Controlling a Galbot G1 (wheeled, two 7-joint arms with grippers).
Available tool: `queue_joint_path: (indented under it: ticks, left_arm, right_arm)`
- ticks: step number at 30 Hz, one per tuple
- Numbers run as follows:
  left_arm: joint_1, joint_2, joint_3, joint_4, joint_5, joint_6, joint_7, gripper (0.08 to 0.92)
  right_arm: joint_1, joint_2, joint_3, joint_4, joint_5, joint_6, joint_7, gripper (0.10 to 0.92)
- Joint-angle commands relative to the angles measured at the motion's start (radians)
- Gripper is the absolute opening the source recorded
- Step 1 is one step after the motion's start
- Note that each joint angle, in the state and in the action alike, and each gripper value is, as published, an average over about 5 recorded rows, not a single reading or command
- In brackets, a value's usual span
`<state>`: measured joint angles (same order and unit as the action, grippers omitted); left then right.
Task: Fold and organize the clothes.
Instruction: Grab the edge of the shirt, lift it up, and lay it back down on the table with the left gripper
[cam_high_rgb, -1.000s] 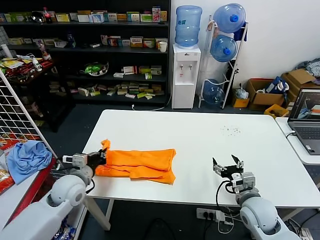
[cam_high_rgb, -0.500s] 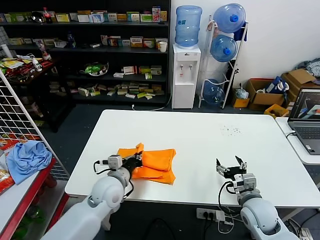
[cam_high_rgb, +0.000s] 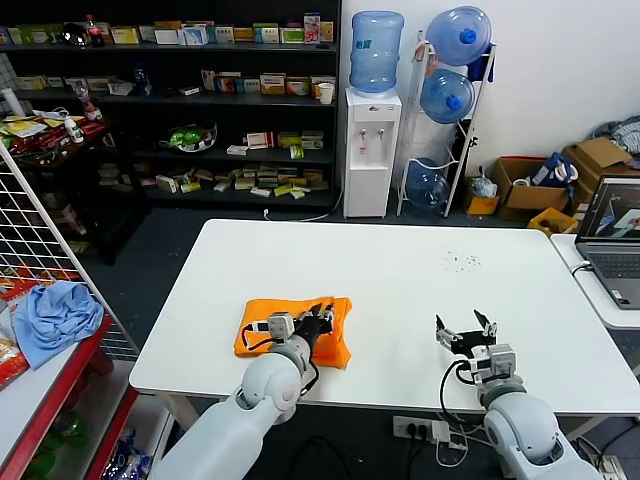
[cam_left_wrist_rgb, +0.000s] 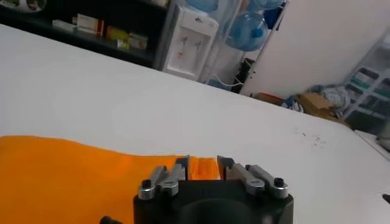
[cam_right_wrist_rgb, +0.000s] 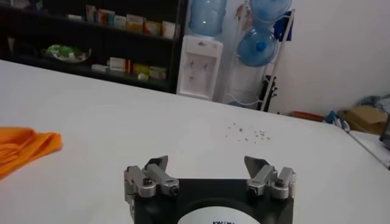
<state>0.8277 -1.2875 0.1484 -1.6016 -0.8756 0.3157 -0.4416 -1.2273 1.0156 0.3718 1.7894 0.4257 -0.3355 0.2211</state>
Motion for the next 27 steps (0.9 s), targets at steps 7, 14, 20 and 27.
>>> queue_joint_path:
  ticks: [7,14,20,27]
  left_arm:
    - [0.051,0.223,-0.031,-0.180,0.028,-0.039,0.134,0.647]
    - [0.062,0.401,-0.099,-0.185,0.029,-0.002,0.207,0.810]
    - [0.058,0.465,-0.142,-0.089,0.029,0.081,0.302,0.822]
    - [0.041,0.439,-0.174,0.031,-0.005,0.157,0.400,0.823]
  right_arm:
    - [0.003,-0.006,0.002,-0.006,0.002,0.004,-0.006,0.823]
    - [-0.001,0.001,0.005,-0.023,-0.008,0.020,-0.023,0.823]
    - [-0.018,-0.004,0.016,-0.008,0.029,0.012,-0.035,0.823]
    - [-0.037,-0.018,0.036,0.007,0.059,0.004,-0.034,0.823]
